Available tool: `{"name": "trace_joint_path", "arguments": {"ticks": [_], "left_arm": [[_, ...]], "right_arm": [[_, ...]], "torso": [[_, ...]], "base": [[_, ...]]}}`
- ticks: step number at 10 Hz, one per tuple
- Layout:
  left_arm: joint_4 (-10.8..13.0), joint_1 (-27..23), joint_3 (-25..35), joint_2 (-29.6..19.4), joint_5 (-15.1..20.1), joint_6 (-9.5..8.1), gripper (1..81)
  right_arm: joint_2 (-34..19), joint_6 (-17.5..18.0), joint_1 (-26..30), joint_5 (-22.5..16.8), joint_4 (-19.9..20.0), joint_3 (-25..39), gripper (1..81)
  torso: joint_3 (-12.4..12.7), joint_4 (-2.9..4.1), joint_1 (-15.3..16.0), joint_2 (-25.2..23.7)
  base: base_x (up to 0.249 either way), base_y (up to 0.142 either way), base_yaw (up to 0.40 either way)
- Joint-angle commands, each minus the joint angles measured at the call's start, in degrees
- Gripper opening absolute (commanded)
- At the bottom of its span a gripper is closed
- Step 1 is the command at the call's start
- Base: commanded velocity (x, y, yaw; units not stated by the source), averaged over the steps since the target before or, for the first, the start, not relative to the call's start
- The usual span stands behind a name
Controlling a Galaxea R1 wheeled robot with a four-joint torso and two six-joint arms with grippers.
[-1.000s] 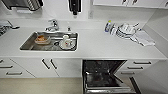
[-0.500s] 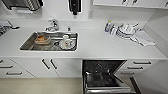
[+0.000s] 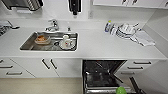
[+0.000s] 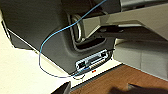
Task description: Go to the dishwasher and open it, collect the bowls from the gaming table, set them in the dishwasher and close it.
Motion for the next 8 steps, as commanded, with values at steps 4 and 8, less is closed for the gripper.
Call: {"name": "trace_joint_path", "arguments": {"ticks": [4, 8], "left_arm": [[1.4, 7.1, -15.8, 10.1, -9.0, 0.33, 81.1], [1.4, 7.9, -19.9, 13.4, -7.7, 0.5, 81.1]], "right_arm": [[10.9, 7.8, 18.2, -12.8, 0.3, -7.9, 1.0], [16.4, 8.7, 21.6, -15.4, 0.7, -12.5, 1.0]], "torso": [[0.0, 0.0, 0.0, 0.0], [0.0, 0.0, 0.0, 0.0]], "base": [[0.0, 0.0, 0.0], [0.0, 0.0, 0.0]]}}
